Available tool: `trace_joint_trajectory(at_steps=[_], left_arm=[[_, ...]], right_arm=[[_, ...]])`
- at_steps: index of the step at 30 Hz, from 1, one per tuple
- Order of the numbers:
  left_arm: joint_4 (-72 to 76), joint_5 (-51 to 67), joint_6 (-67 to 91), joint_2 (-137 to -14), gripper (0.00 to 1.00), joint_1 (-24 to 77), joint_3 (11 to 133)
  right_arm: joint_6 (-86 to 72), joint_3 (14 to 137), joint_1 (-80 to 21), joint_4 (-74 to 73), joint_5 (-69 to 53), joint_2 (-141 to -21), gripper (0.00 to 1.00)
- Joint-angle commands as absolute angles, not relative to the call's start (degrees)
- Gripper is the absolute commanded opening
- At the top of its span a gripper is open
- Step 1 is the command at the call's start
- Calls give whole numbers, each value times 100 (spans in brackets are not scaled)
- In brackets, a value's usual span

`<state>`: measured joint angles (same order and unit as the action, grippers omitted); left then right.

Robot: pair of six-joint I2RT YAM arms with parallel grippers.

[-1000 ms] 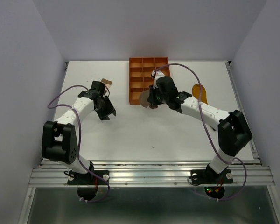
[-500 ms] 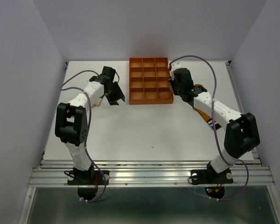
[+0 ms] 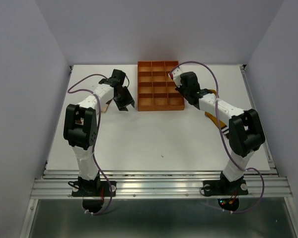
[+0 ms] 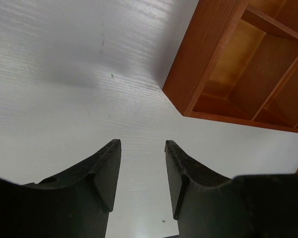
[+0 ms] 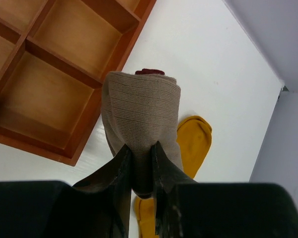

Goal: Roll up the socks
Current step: Place the sock in the storage box.

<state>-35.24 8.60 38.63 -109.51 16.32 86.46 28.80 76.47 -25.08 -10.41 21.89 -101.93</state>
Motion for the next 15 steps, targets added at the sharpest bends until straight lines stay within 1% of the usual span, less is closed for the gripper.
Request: trace_joint_trajectory(at_steps=[1, 5, 9, 15], left_arm=[[-3630, 896, 3850, -10995, 51, 1643, 8965], [-3639, 931, 3832, -11083, 51, 1635, 9044], [-3630, 914, 3841, -11118, 51, 1635, 9061], [-3647, 949, 3841, -11180, 51, 1635, 9079]], right_arm=[[3155, 7937, -2470, -650, 1996, -10292, 1], [3181, 7901, -2470, -659, 1811, -10397, 1], [3112, 7849, -2470, -712, 1259, -10450, 1], [3103, 7963, -2470, -1028, 844, -10652, 1]])
